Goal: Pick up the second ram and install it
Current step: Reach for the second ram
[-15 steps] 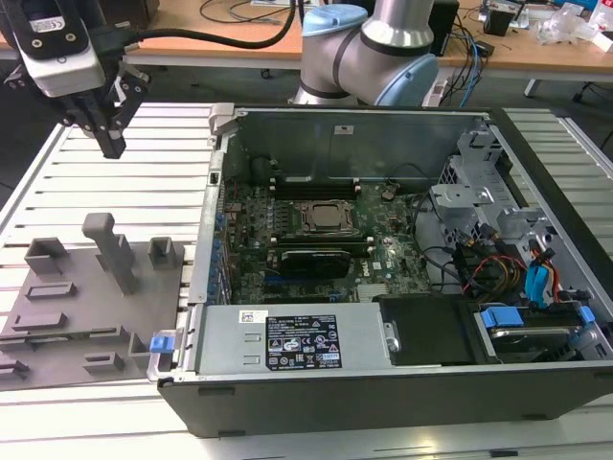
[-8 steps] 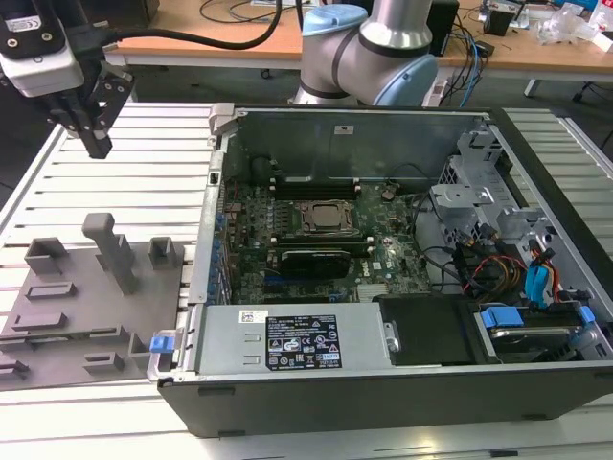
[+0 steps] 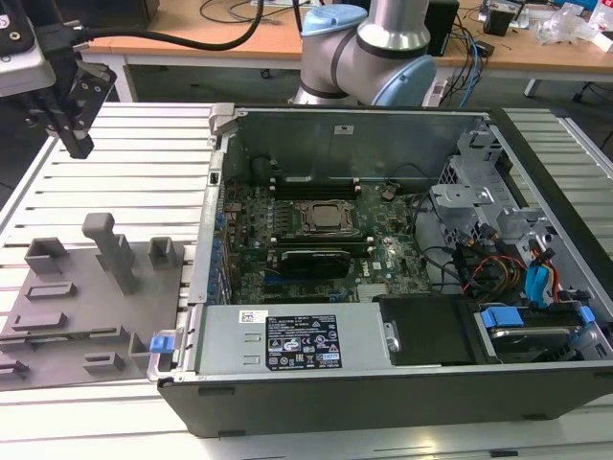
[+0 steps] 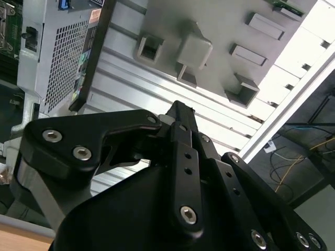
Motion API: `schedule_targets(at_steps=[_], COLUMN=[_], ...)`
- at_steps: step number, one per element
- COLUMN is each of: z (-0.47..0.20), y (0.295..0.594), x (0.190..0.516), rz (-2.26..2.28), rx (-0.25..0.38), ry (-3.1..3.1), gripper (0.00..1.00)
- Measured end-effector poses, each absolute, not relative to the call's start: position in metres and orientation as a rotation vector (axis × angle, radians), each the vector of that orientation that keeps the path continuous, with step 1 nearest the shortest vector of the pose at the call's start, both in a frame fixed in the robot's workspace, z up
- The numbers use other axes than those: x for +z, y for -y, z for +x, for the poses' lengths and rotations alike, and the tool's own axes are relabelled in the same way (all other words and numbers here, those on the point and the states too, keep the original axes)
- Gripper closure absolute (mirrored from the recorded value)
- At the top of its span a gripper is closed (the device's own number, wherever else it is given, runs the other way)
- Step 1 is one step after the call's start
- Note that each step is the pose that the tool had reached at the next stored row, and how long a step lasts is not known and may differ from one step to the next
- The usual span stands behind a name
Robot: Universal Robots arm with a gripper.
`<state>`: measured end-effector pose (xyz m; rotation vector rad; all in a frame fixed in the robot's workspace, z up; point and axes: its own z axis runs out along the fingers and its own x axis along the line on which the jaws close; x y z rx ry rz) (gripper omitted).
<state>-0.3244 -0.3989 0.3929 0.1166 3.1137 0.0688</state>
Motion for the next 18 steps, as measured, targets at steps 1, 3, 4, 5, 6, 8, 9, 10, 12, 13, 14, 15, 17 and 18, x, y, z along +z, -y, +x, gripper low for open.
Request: schedule_targets(at_steps=[1, 3, 4, 5, 6, 8, 9, 10, 12, 13, 14, 15, 17, 18], z=[-0.326, -0.329, -0.33, -0.331, -0.333, -0.335, -0.338, -0.341, -0.345, -0.347, -0.348, -0.349, -0.353, -0.355], y=[0.399, 0.399, 0.399, 0.399, 0.399, 0.399, 0.399, 0.399, 0.399, 0.399, 0.399, 0.399, 0.401, 0.403], x=[0.393, 0.393, 0.393, 0.393, 0.393, 0.393, 0.393, 0.393, 0.393, 0.393, 0.393, 0.393, 0.393, 0.393], rz=[0.117, 0.117, 0.117, 0.117, 0.117, 0.117, 0.117, 0.117, 0.117, 0.116, 0.117, 0.117, 0.116, 0.117], rx=[0.069, 0.069, 0.069, 0.069, 0.069, 0.069, 0.069, 0.069, 0.069, 0.069, 0.069, 0.069, 0.069, 0.069], ry=[-3.114, -3.114, -3.114, -3.114, -3.114, -3.114, -3.114, -3.114, -3.114, -3.114, -3.114, -3.114, -3.114, -3.114], gripper=[0.89, 0.89, 0.89, 0.89, 0.89, 0.89, 0.89, 0.89, 0.89, 0.89, 0.89, 0.89, 0.89, 0.89])
